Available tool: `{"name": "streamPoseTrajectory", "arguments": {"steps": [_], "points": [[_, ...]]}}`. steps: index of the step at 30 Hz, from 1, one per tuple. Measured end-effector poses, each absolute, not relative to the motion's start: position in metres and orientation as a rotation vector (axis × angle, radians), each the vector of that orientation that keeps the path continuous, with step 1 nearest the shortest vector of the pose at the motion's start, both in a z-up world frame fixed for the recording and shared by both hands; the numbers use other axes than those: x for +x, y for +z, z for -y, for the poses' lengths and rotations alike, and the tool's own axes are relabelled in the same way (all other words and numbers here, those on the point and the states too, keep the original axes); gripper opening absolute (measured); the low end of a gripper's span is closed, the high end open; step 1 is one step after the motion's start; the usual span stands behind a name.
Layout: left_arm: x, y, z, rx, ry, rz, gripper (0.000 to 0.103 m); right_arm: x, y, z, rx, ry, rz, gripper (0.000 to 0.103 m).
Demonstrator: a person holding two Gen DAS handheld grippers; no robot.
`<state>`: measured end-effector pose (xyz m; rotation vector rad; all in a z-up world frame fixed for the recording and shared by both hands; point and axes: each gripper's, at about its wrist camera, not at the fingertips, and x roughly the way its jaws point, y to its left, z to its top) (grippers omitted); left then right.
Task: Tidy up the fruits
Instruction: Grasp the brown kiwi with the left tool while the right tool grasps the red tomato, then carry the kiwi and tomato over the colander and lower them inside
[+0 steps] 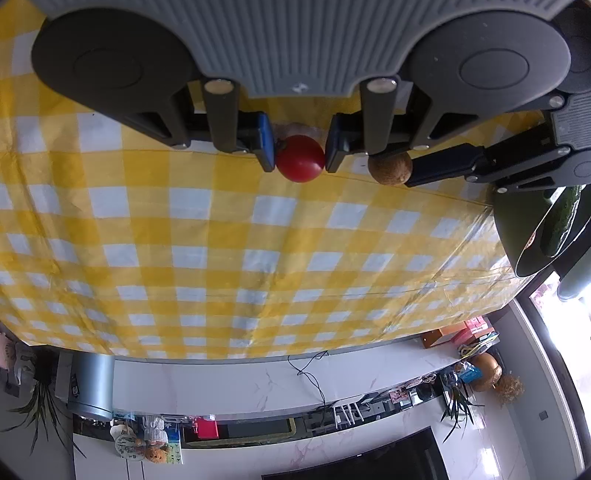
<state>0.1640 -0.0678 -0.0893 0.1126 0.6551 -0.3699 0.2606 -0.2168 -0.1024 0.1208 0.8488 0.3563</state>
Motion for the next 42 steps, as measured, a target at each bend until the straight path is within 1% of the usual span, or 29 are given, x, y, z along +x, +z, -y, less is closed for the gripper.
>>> {"name": "streamPoseTrajectory", "arguments": {"steps": [15, 23, 28, 37, 42], "points": [[0.132, -0.039, 0.03, 0.064, -0.315, -0.681, 0.031, 0.238, -0.079, 0.206, 0.123, 0.415, -0.769, 0.026], [0.121, -0.005, -0.003, 0.037, -0.292, -0.682, 0.031, 0.216, -0.048, 0.181, 0.105, 0.505, -0.685, 0.026], [0.122, 0.01, -0.031, 0.02, -0.246, -0.679, 0.031, 0.208, -0.032, 0.158, 0.096, 0.578, -0.667, 0.026], [0.142, 0.016, -0.091, -0.068, -0.172, -0.709, 0.031, 0.203, -0.011, 0.099, 0.022, 0.703, -0.65, 0.026], [0.156, 0.011, -0.115, -0.124, -0.142, -0.737, 0.031, 0.208, -0.004, 0.066, -0.039, 0.758, -0.653, 0.026]]}}
